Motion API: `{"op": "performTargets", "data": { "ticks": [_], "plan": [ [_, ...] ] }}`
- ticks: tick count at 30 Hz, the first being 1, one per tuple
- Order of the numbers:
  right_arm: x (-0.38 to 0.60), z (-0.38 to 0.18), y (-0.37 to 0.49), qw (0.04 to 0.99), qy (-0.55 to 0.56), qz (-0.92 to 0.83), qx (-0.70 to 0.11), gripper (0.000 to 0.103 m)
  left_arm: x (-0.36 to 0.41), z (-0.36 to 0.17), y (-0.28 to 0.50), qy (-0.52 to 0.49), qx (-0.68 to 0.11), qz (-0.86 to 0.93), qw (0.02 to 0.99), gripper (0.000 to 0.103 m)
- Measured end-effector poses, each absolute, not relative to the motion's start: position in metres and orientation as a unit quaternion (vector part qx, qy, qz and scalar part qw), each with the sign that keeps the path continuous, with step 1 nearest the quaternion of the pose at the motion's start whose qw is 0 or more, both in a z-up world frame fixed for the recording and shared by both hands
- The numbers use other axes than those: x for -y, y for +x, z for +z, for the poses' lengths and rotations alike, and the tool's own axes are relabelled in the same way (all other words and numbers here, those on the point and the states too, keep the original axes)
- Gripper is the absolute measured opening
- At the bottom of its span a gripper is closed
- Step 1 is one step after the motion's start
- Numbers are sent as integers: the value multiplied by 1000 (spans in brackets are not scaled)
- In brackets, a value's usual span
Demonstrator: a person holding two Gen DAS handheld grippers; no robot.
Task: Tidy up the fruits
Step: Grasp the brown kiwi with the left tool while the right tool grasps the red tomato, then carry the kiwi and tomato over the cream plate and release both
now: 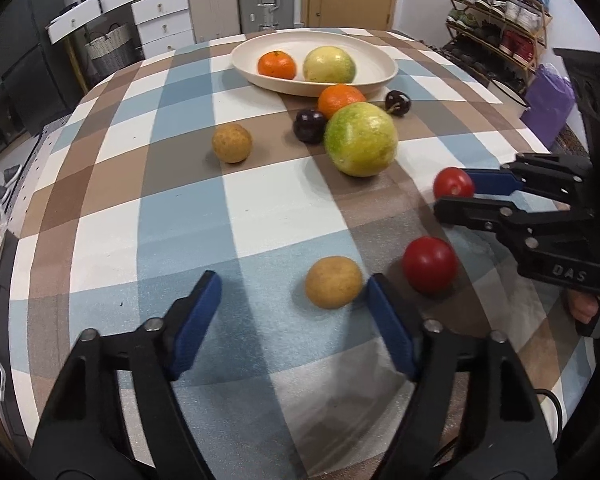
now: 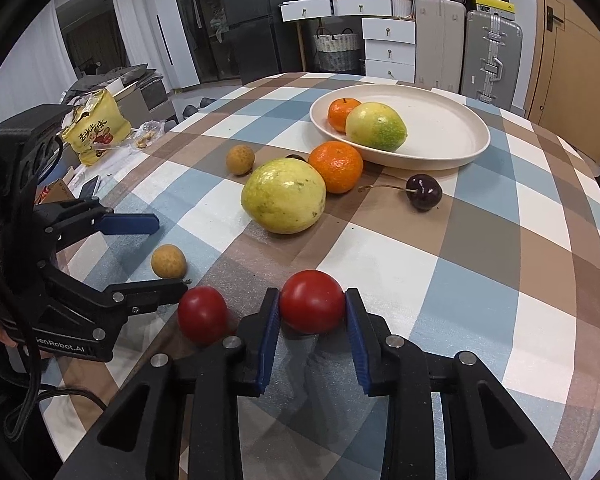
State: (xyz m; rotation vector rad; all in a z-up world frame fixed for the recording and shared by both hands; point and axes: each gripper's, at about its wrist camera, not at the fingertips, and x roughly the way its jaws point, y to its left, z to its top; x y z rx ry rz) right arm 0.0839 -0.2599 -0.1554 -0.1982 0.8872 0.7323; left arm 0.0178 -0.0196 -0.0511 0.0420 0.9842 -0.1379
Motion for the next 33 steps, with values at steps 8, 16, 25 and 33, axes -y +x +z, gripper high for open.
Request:
{"op": "performTargets", "data": {
  "ticks": [8,16,25,33],
  "plan": [
    [271,-152,83,840,-82,339,-415,32,27,-36,15,15,-443,-92,892,24],
    [279,-146,83,844,-72,345,-405,32,25,-18,25,4,-425,-86,901,24],
    [290,-130,92,853,-54,344,-389,32,23,1,50,-5,-407,-85,909,24],
    [300,-115,104,862,-34,339,-376,32,24,15,72,-8,-390,-87,917,24]
  ]
}}
